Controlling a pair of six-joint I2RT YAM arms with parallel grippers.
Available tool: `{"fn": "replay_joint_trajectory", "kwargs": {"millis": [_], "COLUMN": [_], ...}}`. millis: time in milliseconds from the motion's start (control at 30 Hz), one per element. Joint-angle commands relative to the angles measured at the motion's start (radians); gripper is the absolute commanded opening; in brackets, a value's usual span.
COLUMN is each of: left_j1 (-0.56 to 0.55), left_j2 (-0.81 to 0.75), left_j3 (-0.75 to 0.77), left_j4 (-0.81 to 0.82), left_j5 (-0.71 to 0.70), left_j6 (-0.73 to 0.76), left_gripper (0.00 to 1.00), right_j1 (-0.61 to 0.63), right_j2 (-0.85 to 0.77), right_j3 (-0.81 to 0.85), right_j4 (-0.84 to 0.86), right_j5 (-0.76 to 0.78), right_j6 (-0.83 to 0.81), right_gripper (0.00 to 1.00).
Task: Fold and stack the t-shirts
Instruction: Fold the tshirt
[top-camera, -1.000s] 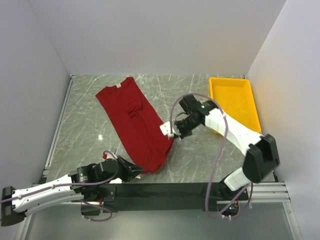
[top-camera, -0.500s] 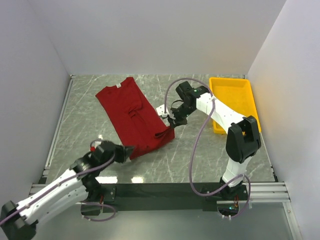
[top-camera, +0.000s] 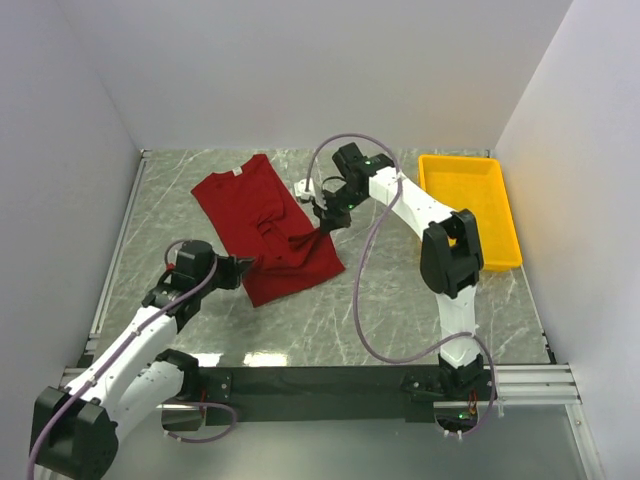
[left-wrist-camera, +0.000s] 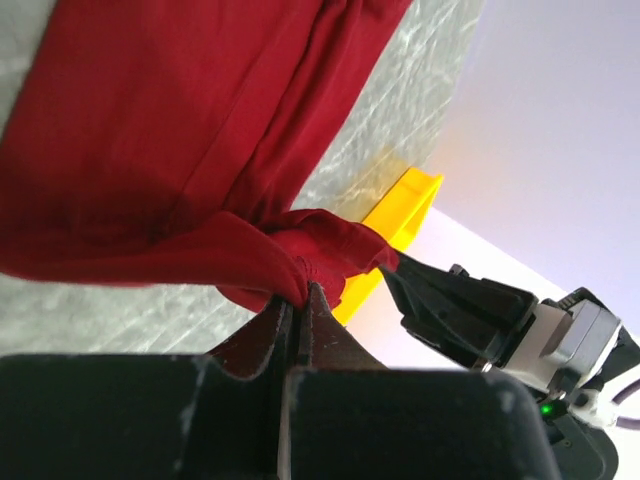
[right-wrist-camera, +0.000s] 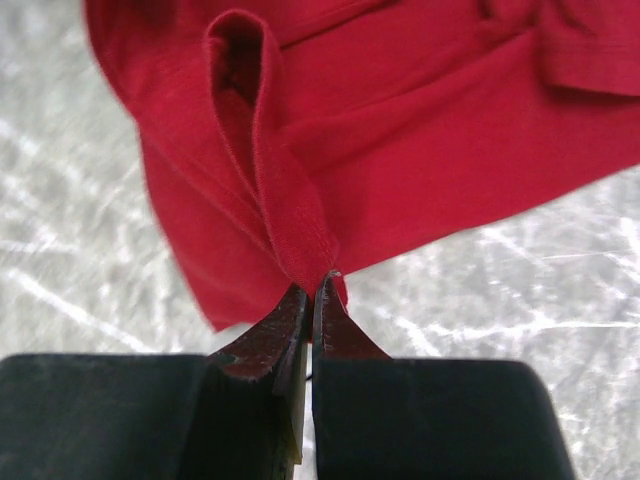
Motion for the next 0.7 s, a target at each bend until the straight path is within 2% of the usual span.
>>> {"fn": "replay_joint_trajectory", "kwargs": {"millis": [0,167,300,667], "left_j1": [0.075,0.166,0.250,0.315], "left_j2": [0.022,0.054,0.132,0.403], "left_j3": [0.008,-0.004,0.007,0.116], "left_j4": [0.060,0.075,0.132,0.233], "left_j5": [0.072,0.123,0.183,0.293], "left_j6": [0.080,0.138,0.190,0.319], "left_gripper": [0.00,0.00,0.00,0.00], "right_j1": [-0.002,-0.001,0.001,0.014], "right_j2": [0.048,0.120,0.173,0.237], "right_j3": [0.107,0.187,0.245,0.288], "right_j4": [0.055,0.136,0.154,0.214], "right_j5": [0.002,0.051,0.073,0.081], "right_j6": [0.118,0.248,0.293,0.333], "right_gripper": [0.00,0.00,0.00,0.00]}}
